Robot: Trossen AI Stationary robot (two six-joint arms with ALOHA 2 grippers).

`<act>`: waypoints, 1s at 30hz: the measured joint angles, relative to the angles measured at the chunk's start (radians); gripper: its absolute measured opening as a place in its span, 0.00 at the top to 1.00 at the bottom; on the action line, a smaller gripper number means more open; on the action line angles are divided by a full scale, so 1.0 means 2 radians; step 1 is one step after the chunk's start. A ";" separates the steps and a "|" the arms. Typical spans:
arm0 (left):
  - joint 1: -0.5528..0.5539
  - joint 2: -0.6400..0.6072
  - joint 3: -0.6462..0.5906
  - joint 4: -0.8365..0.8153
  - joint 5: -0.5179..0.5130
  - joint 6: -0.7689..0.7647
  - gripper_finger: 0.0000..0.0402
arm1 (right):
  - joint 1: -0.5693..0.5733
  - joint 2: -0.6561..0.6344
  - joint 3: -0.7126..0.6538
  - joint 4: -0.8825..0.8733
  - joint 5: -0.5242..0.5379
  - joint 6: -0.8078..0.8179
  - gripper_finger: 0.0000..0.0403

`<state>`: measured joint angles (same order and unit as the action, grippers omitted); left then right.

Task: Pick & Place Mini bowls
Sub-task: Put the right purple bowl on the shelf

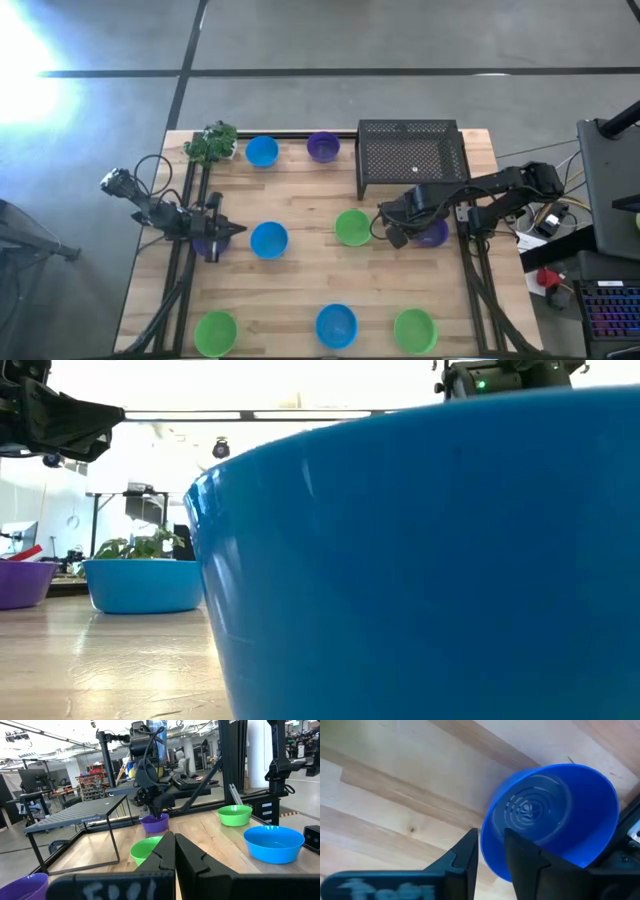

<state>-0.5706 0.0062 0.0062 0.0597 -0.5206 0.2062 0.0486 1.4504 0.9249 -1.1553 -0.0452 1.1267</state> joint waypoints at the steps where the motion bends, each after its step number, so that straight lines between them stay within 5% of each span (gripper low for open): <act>1: 0.000 0.000 0.000 0.000 0.000 0.000 1.00 | 0.001 0.001 -0.001 0.004 0.000 0.000 0.79; 21: 0.000 0.000 0.000 0.000 0.000 0.000 1.00 | 0.003 0.022 -0.048 0.050 0.008 -0.002 0.77; 30: 0.000 0.000 0.000 0.000 0.000 0.000 1.00 | 0.003 0.022 -0.056 0.069 0.007 -0.024 0.90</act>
<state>-0.5706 0.0062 0.0062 0.0600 -0.5206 0.2062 0.0551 1.4952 0.8139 -1.0176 -0.0307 1.0789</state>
